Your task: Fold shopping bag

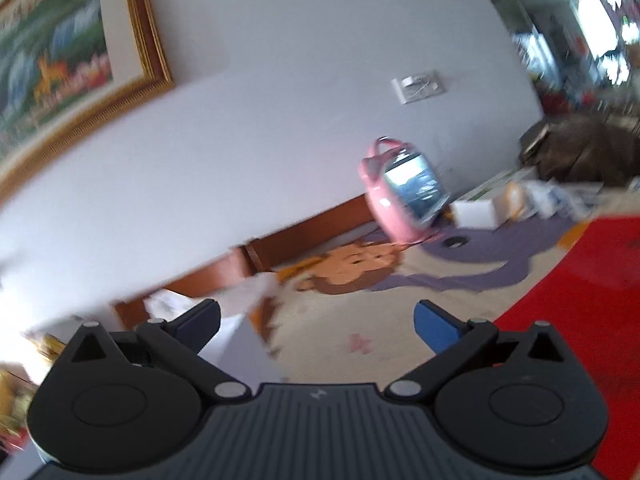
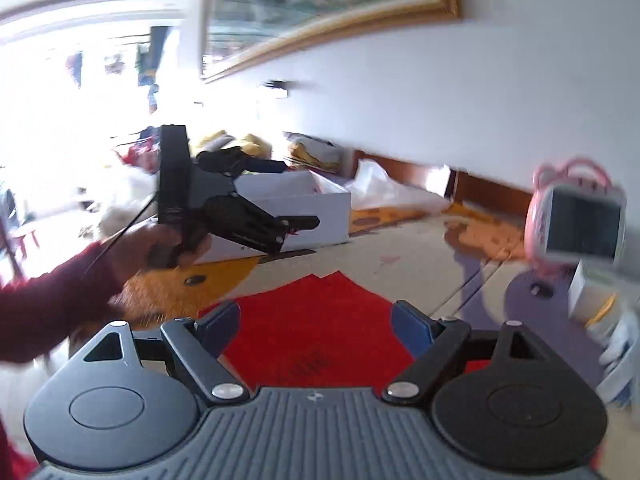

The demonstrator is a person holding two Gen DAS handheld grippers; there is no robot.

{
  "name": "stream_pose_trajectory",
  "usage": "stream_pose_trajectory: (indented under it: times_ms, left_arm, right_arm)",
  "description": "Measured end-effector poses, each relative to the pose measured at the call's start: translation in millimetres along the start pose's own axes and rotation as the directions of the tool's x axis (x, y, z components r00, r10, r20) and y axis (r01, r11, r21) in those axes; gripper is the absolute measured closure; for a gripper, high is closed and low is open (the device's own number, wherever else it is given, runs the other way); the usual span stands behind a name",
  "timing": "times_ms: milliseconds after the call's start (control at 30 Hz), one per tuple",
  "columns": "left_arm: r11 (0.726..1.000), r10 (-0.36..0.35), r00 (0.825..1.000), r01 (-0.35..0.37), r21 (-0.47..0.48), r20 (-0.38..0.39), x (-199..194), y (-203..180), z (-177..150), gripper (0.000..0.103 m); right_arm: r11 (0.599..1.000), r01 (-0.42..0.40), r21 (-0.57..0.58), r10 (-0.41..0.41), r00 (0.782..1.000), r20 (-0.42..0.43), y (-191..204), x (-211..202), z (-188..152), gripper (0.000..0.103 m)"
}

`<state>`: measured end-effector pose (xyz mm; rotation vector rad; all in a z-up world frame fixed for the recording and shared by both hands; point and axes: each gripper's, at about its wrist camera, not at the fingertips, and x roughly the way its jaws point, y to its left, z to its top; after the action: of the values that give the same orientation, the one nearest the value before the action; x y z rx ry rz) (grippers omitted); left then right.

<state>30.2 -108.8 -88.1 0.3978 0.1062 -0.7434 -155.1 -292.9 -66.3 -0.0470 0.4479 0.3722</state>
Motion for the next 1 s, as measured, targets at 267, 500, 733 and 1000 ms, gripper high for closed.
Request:
stream_pose_trajectory:
  times_ms: [267, 500, 733, 1000]
  left_arm:
    - [0.971, -0.204, 0.976, 0.211, -0.114, 0.072, -4.9, 17.4, 15.2, 0.001]
    - [0.982, -0.177, 0.979, 0.182, -0.048, 0.103, 1.9, 12.9, 11.9, 0.001]
    - [0.985, -0.169, 0.98, 0.17, -0.007, 0.106, -6.1, 4.5, 7.2, 0.001]
    - [0.986, -0.135, 0.984, 0.145, -0.081, 0.117, -8.6, 20.2, 7.4, 0.001]
  right_arm:
    - [0.922, 0.132, -0.365, -0.194, 0.971, -0.139, 106.7, 82.0, -9.7, 0.022]
    - [0.803, 0.273, -0.53, -0.395, 0.909, -0.131, 125.1, 109.5, -22.2, 0.024]
    - [0.716, 0.379, -0.587, -0.503, 0.862, -0.057, 135.6, 131.4, -36.7, 0.028]
    - [0.782, 0.45, -0.431, -0.517, 0.855, -0.047, 114.6, 134.2, -35.4, 0.086]
